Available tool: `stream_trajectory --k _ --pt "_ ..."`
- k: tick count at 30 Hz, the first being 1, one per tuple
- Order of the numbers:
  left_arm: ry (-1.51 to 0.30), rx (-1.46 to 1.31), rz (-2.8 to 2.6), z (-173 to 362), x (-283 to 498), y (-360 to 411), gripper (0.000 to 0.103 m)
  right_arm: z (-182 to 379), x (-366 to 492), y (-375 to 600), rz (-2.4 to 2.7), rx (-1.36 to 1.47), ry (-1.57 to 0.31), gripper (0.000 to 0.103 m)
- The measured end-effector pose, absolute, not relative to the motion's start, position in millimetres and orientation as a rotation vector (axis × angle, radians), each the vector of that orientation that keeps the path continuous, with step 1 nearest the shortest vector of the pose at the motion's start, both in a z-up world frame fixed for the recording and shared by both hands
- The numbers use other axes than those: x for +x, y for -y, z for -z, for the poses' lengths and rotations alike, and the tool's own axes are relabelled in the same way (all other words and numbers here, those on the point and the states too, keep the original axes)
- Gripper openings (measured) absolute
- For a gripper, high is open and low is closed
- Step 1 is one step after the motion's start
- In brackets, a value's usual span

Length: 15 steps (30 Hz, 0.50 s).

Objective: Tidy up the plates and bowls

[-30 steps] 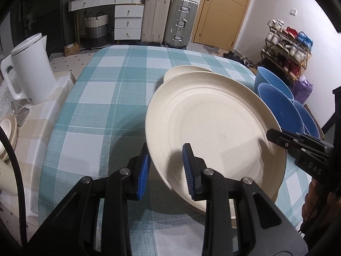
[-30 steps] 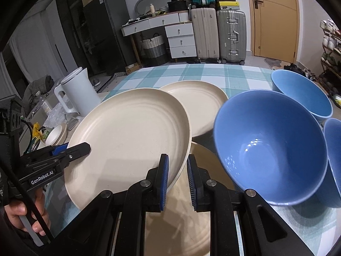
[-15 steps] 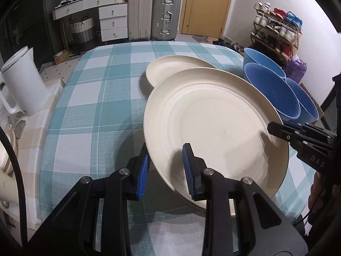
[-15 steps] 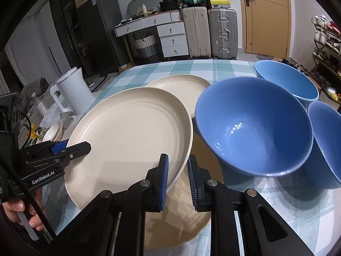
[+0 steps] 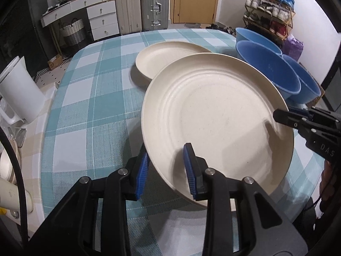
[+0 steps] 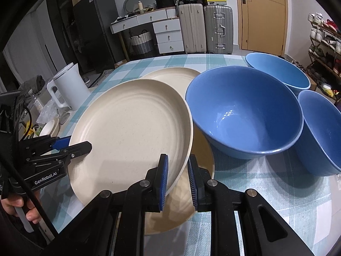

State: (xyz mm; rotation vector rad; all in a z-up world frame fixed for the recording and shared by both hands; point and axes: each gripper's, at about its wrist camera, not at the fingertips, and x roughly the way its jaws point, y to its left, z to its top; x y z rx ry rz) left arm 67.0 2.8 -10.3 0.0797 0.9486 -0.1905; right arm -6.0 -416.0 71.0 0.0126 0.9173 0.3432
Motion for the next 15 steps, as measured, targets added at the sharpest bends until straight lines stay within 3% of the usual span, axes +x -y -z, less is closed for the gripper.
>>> stream_trajectory --k 15 --pt "-0.984 0.148 0.194 24 67 10 0.028 -59 -13 416 -0.313 -0.023 -0.951 0.02"
